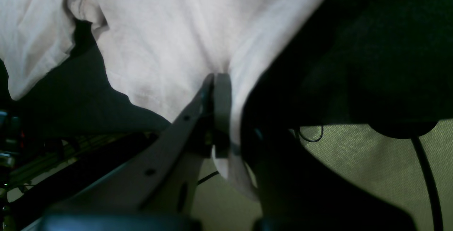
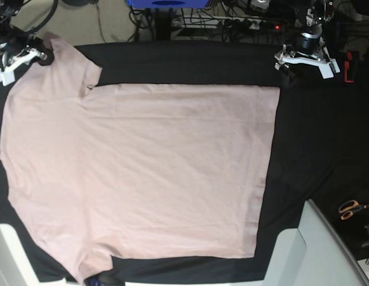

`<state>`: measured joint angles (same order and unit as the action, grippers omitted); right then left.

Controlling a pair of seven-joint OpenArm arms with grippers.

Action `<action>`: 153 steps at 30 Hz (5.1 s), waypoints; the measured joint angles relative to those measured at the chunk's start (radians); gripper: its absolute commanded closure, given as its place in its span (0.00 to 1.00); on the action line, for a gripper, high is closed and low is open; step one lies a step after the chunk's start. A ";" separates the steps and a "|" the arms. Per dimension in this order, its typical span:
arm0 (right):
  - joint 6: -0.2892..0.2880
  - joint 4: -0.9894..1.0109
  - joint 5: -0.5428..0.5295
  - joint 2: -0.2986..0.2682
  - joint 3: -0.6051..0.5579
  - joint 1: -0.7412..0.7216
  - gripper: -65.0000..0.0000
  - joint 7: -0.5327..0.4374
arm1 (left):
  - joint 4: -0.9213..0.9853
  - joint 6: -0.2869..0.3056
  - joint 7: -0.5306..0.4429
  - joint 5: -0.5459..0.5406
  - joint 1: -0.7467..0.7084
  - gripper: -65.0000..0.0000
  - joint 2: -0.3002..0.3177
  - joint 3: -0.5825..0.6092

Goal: Fold the T-shirt properly
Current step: 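Lower both grippers and pinch the shirt's collar-side edge at each corner, then lift the collar edge with both grippers and fold it toward the hem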

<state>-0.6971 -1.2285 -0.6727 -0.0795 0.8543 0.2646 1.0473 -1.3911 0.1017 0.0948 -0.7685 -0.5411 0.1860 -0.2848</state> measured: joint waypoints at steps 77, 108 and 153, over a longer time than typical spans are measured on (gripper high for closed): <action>0.008 0.525 0.030 -0.299 -0.460 -0.601 0.99 -0.265 | 0.260 -0.122 0.276 0.008 0.624 1.00 0.009 0.240; 0.008 0.641 0.030 -0.298 -0.467 -0.630 0.99 -0.623 | 0.400 -0.117 0.179 0.151 0.707 1.00 -0.014 0.229; 0.137 0.632 0.026 -0.293 -0.452 -0.659 0.24 -0.830 | 0.519 -0.123 0.089 0.144 0.864 0.67 -0.013 0.227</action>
<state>-0.5602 -0.5968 -0.6468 -0.3725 0.4023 -0.3943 0.2176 -0.8719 -0.0212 0.1833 -0.6247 0.3229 0.1730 -0.0574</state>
